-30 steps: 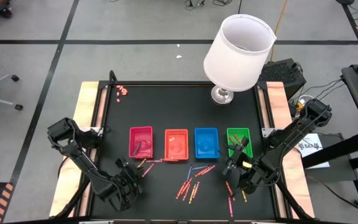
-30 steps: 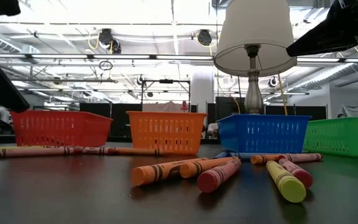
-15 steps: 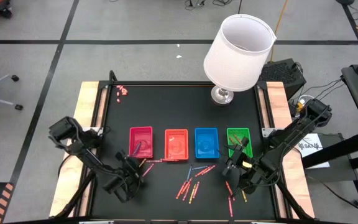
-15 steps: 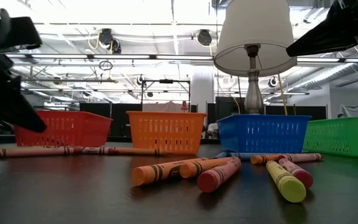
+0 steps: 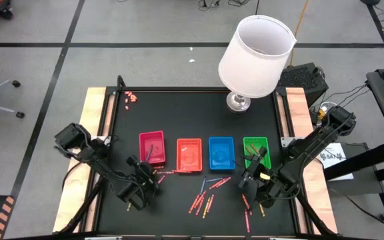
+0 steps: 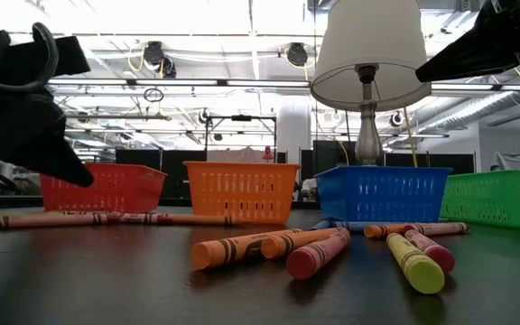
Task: Sort crayons
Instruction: Adjust the red bin, then put the red crayon into the blue bin
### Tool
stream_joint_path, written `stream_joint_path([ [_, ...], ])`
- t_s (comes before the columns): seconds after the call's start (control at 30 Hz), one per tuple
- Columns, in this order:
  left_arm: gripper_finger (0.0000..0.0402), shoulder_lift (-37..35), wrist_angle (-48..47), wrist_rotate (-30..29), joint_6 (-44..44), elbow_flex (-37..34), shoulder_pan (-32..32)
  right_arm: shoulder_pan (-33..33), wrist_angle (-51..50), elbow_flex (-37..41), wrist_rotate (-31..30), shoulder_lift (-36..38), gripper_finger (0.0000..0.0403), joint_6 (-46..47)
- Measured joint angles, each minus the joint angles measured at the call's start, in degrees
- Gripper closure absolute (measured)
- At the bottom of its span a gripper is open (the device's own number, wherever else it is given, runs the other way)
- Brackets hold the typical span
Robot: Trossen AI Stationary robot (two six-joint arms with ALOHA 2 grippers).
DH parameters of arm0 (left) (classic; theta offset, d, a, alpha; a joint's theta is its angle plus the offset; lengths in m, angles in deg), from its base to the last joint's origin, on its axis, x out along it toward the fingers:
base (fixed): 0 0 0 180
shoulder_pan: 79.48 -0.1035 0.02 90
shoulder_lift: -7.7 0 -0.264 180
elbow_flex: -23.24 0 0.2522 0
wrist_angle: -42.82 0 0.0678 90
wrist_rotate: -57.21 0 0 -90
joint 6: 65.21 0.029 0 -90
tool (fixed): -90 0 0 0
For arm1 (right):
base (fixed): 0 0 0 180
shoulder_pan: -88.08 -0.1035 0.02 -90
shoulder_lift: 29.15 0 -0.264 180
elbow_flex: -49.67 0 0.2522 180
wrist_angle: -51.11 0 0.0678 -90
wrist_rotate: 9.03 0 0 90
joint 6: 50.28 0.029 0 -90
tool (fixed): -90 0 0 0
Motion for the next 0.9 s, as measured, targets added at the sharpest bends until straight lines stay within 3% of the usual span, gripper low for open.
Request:
stream_joint_path([
  [0.37, 0.0398, 0.0, -3.3, 3.1, -5.8, 0.0, 3.5, 0.0, 0.1, 0.0, 1.5, 0.0, 0.0275, 0.0],
  [0.5, 0.0398, 0.0, -2.4, 3.1, -7.0, 1.4, 5.2, 0.0, 1.6, 0.0, 9.5, 0.0, 0.0275, -3.0],
  [0.63, 0.0399, -0.1, 1.6, 1.5, -5.9, 3.2, 6.6, 0.7, 11.6, 0.0, 20.5, -0.6, 0.0275, -12.5],
  [0.8, 0.0399, -0.1, 14.4, -2.6, 3.9, 3.7, 6.9, 1.8, 26.0, 0.0, 33.6, -6.7, 0.0275, -23.4],
  [0.9, 0.0399, -0.1, 22.4, -3.5, 11.3, 3.7, 6.9, 1.9, 28.7, 0.0, 37.1, -11.1, 0.0275, -25.4],
])
